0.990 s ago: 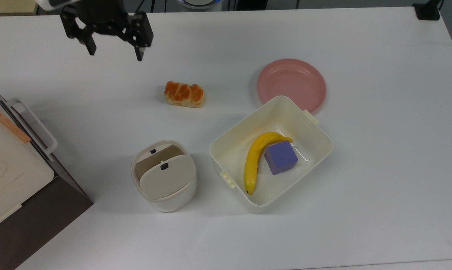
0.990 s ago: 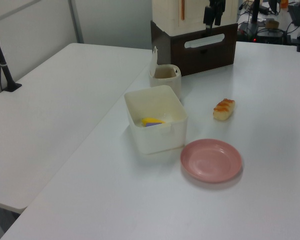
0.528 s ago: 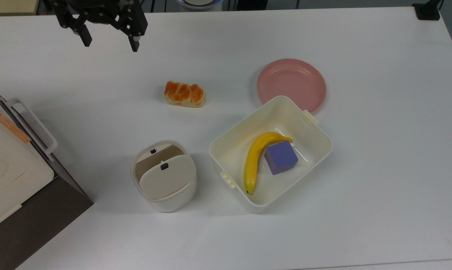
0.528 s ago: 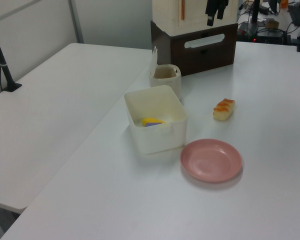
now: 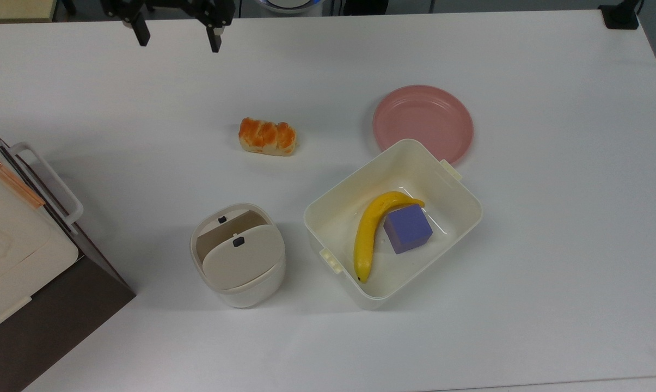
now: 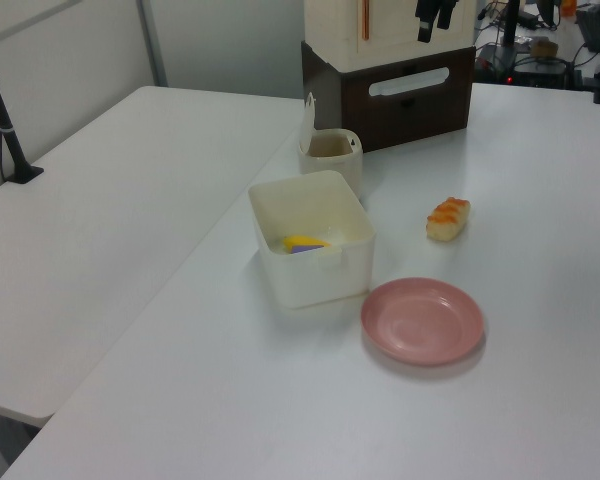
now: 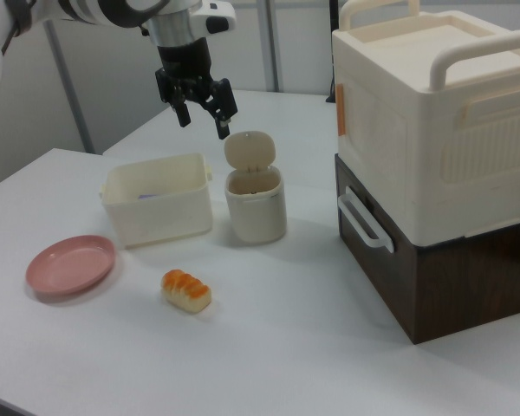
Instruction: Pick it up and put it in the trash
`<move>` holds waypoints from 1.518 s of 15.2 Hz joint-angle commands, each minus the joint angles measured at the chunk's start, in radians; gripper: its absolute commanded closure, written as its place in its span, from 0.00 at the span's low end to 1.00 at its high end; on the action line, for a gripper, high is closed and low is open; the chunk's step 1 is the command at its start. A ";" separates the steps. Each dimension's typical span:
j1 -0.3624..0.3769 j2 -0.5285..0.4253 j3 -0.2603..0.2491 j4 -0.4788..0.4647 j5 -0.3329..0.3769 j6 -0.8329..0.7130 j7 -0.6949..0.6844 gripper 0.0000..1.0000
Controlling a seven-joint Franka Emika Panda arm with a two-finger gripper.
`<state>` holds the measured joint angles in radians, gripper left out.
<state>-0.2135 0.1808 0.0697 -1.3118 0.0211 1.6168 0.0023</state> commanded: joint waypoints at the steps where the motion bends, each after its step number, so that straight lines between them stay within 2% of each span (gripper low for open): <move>1: 0.048 -0.061 -0.048 -0.073 0.028 -0.009 0.088 0.00; 13: 0.057 -0.124 -0.047 -0.153 0.019 -0.002 0.074 0.00; 23: 0.074 -0.122 -0.045 -0.164 0.010 -0.006 0.047 0.00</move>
<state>-0.1643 0.0936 0.0492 -1.4293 0.0220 1.6168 0.0657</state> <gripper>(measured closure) 0.000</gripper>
